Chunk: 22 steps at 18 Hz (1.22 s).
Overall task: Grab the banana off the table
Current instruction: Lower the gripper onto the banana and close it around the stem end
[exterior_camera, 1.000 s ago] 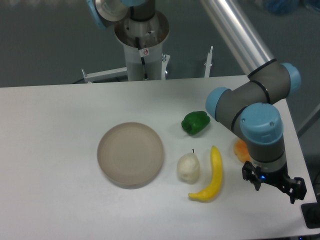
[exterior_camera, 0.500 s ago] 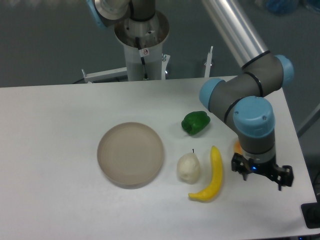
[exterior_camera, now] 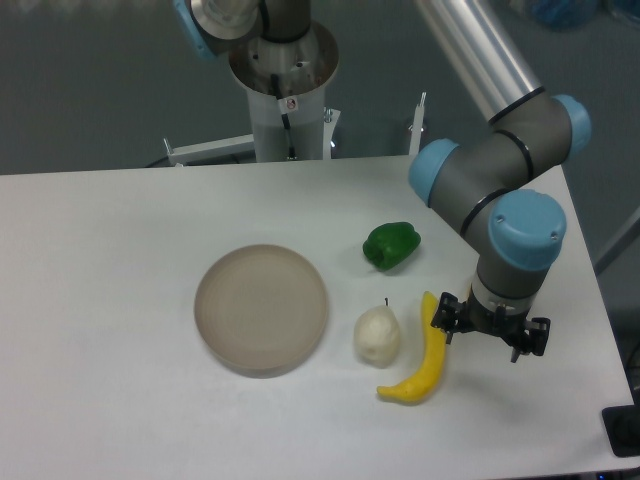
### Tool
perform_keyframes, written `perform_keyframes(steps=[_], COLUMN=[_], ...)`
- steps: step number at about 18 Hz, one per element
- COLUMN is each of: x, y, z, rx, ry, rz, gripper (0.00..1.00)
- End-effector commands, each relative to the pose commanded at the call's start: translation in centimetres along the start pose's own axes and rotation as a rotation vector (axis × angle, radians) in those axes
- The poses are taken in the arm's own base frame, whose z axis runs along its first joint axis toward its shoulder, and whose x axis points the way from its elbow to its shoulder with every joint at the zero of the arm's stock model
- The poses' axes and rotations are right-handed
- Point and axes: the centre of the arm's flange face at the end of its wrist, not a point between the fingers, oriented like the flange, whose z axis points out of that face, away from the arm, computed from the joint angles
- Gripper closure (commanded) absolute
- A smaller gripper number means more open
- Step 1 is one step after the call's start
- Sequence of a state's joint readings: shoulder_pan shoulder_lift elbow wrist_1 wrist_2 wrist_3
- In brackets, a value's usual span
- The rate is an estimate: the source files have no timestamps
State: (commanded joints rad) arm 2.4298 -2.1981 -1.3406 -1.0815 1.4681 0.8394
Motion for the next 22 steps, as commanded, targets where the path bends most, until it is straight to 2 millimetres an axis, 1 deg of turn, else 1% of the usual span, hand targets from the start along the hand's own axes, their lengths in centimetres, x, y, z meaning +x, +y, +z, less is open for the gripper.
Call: perform_keyframes(steps=[2,5,7,10,11,12,14,16,19,22], x=[-0.4,0.0,0.1,0.4,0.7,1.0,1.3,1.9,2.3,2.8], y=[-0.5,-0.5,-0.6,-0.3,-0.1,0.2,0.8,1.0,1.1,0.9], z=[0.7,2.3,2.9,4.1,4.2,4.8,5.3,5.9,6.1,6.8], rx=[0.010,0.003,0.007,-0.004,-0.008,-0.022,-0.053,-0.063,-0.065,-0.067], ry=[-0.013,-0.011,-0.019,-0.012,-0.007,-0.001,-0.013,-0.017,-0.014,-0.014], rz=[-0.040,-0.024,-0.018,-0.003,0.007,0.023,0.070,0.082,0.083,0.088], gripper=[0.00,0.00,0.00,0.00,0.00,0.00,0.00,0.00,0.00,0.00])
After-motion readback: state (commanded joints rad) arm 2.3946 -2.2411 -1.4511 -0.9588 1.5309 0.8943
